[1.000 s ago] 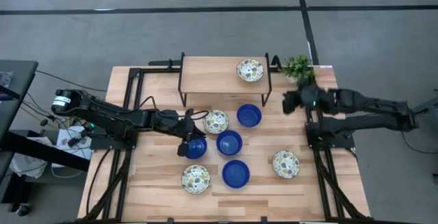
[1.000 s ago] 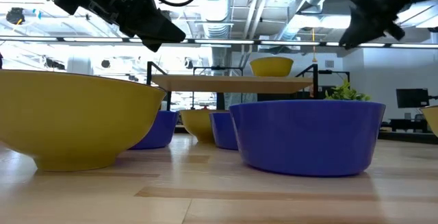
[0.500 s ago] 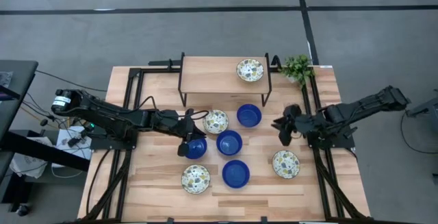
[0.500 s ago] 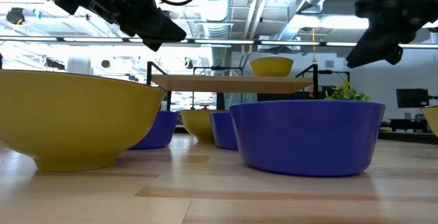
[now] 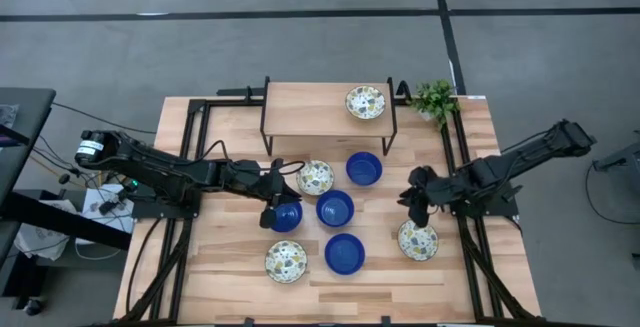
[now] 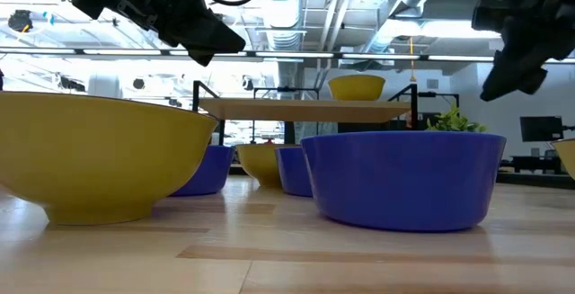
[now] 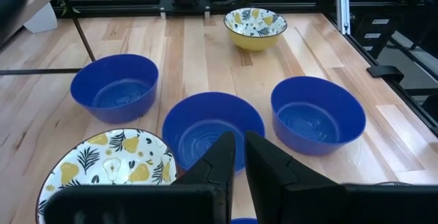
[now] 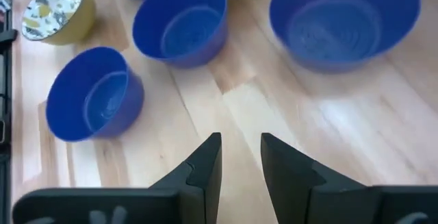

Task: Pick & Place Mini bowls
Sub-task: Stack the yellow patterned bowl on top of the yellow patterned bowl on the shelf

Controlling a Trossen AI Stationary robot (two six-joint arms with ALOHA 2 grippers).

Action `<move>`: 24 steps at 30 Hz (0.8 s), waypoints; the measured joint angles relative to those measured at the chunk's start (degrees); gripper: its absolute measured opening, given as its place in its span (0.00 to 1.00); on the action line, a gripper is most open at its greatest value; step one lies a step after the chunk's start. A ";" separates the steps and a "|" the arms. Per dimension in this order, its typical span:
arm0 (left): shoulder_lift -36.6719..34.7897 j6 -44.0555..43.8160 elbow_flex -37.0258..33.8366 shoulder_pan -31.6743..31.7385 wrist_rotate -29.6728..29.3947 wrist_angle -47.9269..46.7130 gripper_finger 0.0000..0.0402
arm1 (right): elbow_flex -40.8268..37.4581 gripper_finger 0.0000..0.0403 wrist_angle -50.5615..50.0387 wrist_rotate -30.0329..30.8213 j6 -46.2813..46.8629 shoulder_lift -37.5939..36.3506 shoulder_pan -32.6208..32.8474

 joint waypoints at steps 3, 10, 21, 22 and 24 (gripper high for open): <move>0.00 0.26 0.00 0.00 0.00 0.02 0.08 | 0.00 0.23 -1.59 -3.51 1.14 1.42 -0.12; 0.00 0.30 0.00 0.00 0.00 0.04 0.08 | 0.00 0.23 -7.32 -12.92 1.27 3.94 0.12; 0.00 0.30 -0.02 0.00 0.00 0.35 0.08 | 0.00 0.23 -10.49 -15.18 0.96 4.41 1.33; 0.00 0.30 -0.02 0.00 0.00 0.37 0.08 | 0.00 0.23 -11.32 -15.19 0.82 4.41 1.64; 0.00 0.30 -0.02 0.00 0.00 0.37 0.08 | 0.00 0.23 -13.35 -15.18 0.79 4.41 2.31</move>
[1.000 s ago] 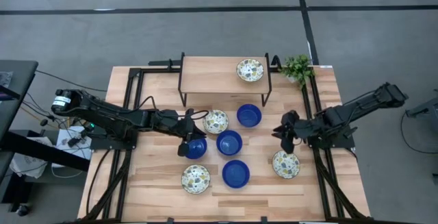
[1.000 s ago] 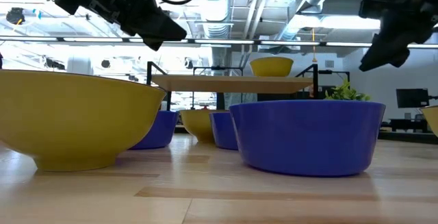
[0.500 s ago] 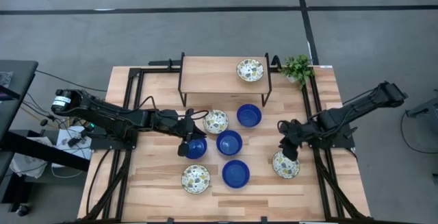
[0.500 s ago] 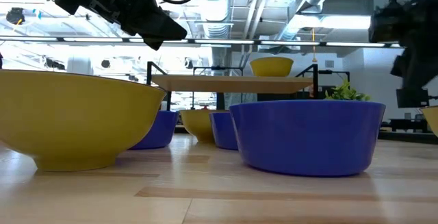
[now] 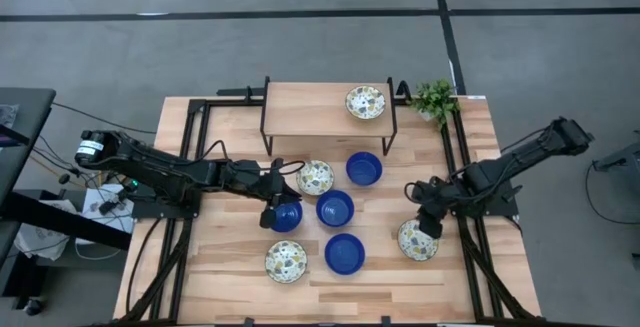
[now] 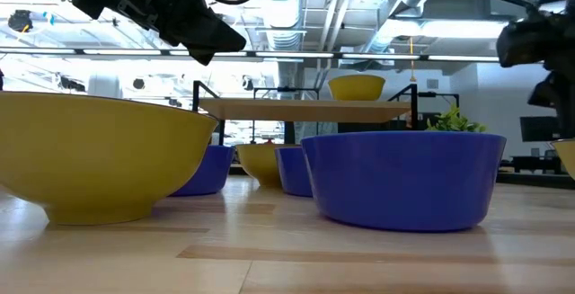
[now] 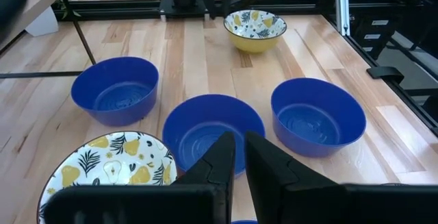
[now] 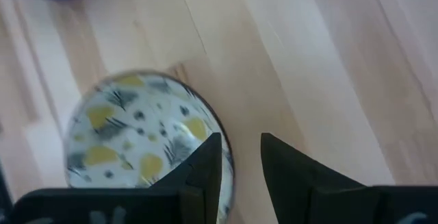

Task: Pick & Place Mini bowls
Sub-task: Stack the yellow patterned bowl on top of the yellow patterned bowl on the shelf

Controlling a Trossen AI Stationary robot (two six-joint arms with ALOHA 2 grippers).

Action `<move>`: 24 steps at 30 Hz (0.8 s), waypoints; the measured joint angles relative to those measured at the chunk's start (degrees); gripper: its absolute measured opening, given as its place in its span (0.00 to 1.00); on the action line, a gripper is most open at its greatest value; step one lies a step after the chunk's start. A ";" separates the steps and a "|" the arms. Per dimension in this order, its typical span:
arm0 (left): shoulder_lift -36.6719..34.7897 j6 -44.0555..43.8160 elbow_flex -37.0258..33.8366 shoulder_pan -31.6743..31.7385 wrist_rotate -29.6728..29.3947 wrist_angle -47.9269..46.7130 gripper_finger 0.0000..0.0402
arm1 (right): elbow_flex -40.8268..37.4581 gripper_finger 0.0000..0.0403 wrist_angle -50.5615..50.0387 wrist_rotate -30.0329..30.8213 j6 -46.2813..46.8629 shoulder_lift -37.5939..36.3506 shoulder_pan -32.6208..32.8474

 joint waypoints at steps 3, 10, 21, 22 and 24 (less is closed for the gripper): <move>0.00 0.00 0.00 0.00 0.00 0.02 0.08 | 0.00 0.23 -2.15 0.00 -0.02 0.00 1.15; 0.00 0.00 0.00 0.00 0.00 0.04 0.08 | 0.00 0.23 -2.42 0.02 -0.03 0.00 4.22; 0.00 0.00 0.00 0.00 0.00 0.07 0.08 | 0.00 0.23 -0.79 0.22 0.00 0.37 5.54; 0.00 0.00 0.00 -0.01 0.00 0.07 0.08 | 0.00 0.23 -0.53 0.22 0.00 0.72 5.54; 0.00 0.00 0.00 -0.02 0.00 0.07 0.08 | -0.41 0.23 1.09 0.20 0.02 1.64 5.54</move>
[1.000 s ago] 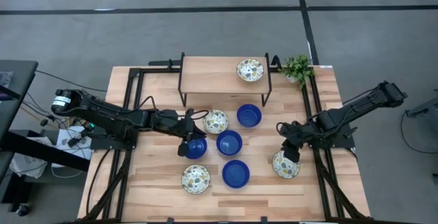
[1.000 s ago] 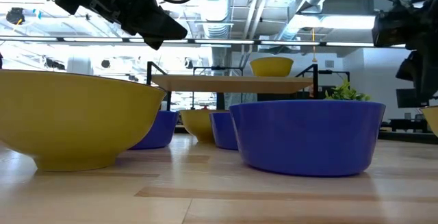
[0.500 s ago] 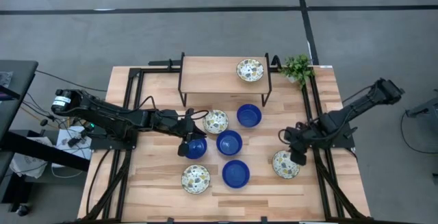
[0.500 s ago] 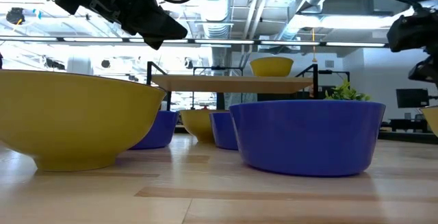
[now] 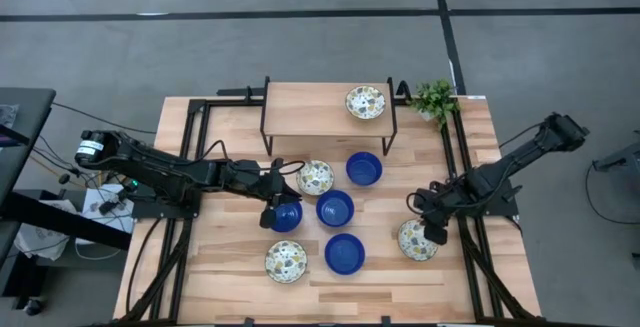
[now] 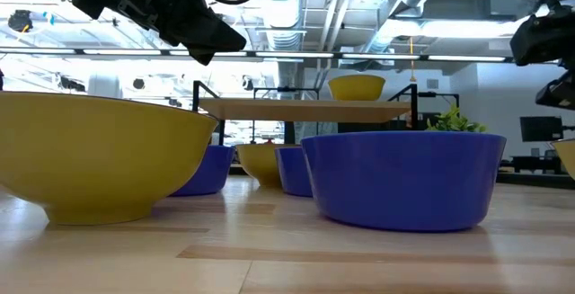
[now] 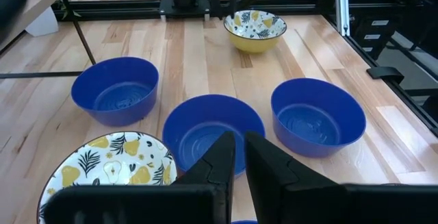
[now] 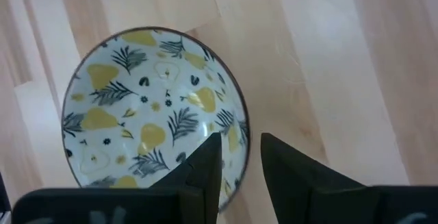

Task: Pick & Place Mini bowls
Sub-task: Stack the yellow patterned bowl on top of the yellow patterned bowl on the shelf

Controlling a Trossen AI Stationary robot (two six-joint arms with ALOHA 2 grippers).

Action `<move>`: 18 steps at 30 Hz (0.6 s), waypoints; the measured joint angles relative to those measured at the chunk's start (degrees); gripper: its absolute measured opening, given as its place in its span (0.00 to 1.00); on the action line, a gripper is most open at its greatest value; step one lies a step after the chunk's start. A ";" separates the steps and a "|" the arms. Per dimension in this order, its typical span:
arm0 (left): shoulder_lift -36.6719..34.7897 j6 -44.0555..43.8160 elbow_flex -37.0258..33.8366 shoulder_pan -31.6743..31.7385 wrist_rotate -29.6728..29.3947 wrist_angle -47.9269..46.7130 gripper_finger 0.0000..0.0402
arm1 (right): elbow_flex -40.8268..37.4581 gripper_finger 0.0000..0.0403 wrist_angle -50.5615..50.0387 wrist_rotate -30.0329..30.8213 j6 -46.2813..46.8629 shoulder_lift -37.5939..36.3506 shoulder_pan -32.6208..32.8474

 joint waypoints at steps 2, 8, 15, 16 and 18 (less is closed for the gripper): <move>0.00 0.00 0.00 0.00 0.00 0.00 0.08 | -0.94 0.23 1.80 -0.02 0.00 1.18 0.00; 0.00 0.00 0.00 0.01 -0.02 0.00 0.08 | -2.04 0.23 3.17 -0.04 0.02 5.06 0.00; 0.00 0.00 0.00 0.02 -0.01 0.02 0.08 | -2.04 0.23 4.77 -0.07 -0.02 7.32 0.00; 0.00 0.00 0.00 0.02 0.00 0.02 0.08 | -2.04 0.23 4.75 -0.09 -0.02 7.32 0.00; 0.00 0.00 0.00 0.01 0.00 0.02 0.08 | -2.04 0.23 4.85 -0.10 -0.02 7.30 0.00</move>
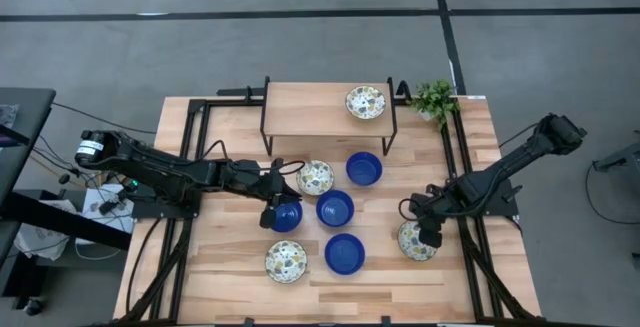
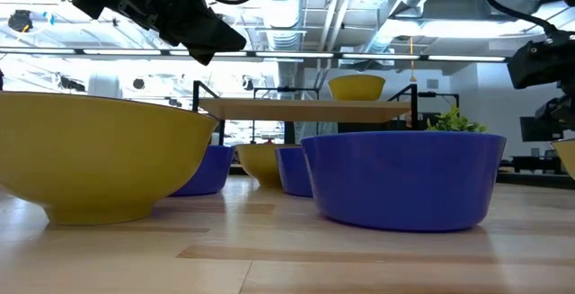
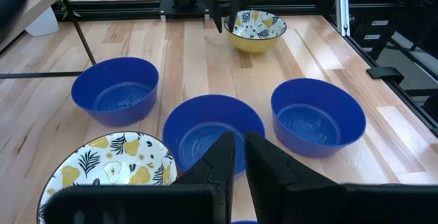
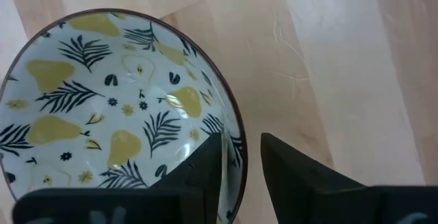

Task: Pick & Place Mini bowls
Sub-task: Stack the yellow patterned bowl on top of the yellow patterned bowl on the shelf

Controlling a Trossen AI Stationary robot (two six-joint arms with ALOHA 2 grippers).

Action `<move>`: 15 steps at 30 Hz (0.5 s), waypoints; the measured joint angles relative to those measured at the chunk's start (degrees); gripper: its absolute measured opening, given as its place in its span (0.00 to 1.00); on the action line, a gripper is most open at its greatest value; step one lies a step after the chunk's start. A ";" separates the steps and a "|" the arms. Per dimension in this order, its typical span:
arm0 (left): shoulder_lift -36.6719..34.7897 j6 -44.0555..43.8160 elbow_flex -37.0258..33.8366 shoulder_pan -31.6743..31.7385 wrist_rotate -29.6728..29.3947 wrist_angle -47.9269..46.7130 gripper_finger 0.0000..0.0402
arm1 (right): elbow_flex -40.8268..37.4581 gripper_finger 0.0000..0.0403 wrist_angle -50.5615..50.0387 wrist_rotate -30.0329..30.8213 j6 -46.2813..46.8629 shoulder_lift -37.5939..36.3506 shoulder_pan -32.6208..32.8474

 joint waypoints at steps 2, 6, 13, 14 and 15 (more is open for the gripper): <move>0.00 0.00 0.00 0.01 -0.02 0.00 0.08 | 0.00 0.23 0.02 -0.03 0.00 -0.04 0.00; 0.00 0.00 0.00 0.01 0.00 0.02 0.08 | 0.00 0.23 0.05 -0.05 -0.02 -0.04 0.00; 0.00 0.00 0.00 0.01 0.00 0.26 0.08 | 0.00 0.23 0.05 -0.05 -0.02 -0.04 0.00; 0.00 0.00 0.00 0.01 -0.02 0.27 0.08 | 0.00 0.23 0.05 -0.05 -0.02 -0.04 0.00; 0.00 0.00 0.00 0.01 0.00 0.29 0.08 | 0.00 0.23 0.04 -0.06 -0.02 -0.04 0.00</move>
